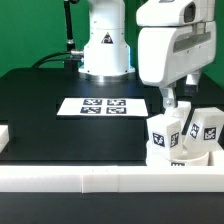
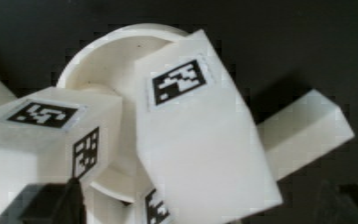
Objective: Assemble stool
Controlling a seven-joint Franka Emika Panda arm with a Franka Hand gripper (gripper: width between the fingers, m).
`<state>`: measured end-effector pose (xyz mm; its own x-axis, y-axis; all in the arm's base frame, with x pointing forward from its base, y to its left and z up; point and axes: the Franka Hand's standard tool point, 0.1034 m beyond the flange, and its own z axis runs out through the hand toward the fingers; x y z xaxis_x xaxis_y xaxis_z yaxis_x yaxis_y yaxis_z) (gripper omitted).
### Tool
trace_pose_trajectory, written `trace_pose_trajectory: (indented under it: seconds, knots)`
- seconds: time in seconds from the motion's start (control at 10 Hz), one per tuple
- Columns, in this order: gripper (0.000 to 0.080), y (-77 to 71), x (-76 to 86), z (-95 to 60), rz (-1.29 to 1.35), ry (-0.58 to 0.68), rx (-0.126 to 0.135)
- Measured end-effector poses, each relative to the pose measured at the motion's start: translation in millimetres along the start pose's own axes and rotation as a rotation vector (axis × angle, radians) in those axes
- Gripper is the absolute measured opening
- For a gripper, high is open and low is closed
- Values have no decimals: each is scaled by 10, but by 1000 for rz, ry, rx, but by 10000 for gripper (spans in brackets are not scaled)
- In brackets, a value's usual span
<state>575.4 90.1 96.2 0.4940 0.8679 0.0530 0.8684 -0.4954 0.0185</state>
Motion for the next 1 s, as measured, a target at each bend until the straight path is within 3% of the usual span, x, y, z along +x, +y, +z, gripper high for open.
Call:
trace_pose_trajectory:
  seconds: [0.3,0.9,1.0]
  knots:
    - [649,15,-76,26,-244,-26,-5]
    - [649,7,-134,133,-227,-36,0]
    - [554,1,-138,150,-222,-38,2]
